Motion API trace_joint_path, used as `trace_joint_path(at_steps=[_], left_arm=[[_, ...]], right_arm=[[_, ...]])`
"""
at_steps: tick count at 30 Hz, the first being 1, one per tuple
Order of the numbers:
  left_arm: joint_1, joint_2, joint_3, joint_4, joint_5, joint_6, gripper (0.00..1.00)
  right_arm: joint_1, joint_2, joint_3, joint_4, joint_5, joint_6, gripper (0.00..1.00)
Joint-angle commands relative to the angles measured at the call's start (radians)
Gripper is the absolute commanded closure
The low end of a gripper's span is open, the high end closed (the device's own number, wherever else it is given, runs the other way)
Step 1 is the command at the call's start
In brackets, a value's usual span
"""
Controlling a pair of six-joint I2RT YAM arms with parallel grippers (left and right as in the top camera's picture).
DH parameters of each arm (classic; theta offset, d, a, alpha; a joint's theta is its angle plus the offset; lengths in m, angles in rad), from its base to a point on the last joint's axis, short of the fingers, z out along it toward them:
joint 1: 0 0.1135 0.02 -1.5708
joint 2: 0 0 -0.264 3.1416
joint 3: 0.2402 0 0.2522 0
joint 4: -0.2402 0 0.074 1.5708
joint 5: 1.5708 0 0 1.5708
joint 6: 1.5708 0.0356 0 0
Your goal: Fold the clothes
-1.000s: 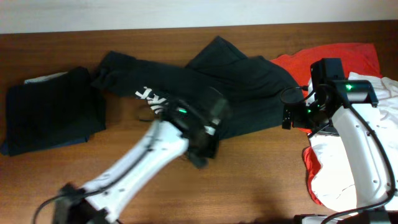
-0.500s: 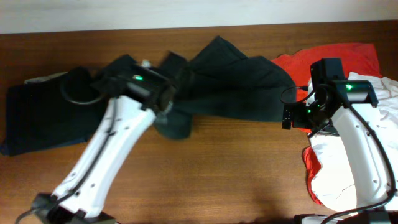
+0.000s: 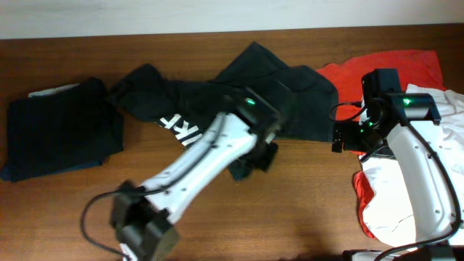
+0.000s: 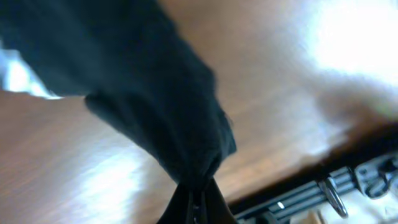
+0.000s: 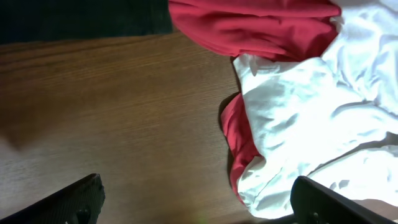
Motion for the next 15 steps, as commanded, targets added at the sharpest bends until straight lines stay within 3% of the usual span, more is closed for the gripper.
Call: trace_joint_path(at_steps=[1,8,11,15], left_arm=[[-0.094,0.060,-0.002,0.006,0.076,0.015,1.00],[-0.080,0.068,0.000,0.203,-0.023,0.016,1.00],[-0.027,0.068,0.011,0.182,-0.069,0.016,1.00],[0.056,0.068,0.015,0.201,-0.325,0.016,1.00]], right_arm=[[-0.005,-0.014,0.012,-0.004,0.035,0.008,0.01],[-0.005,-0.014,0.012,-0.008,0.040,0.008,0.01],[-0.005,-0.014,0.012,-0.010,0.040,0.008,0.01],[-0.005,-0.014,0.012,-0.006,0.040,0.008,0.01]])
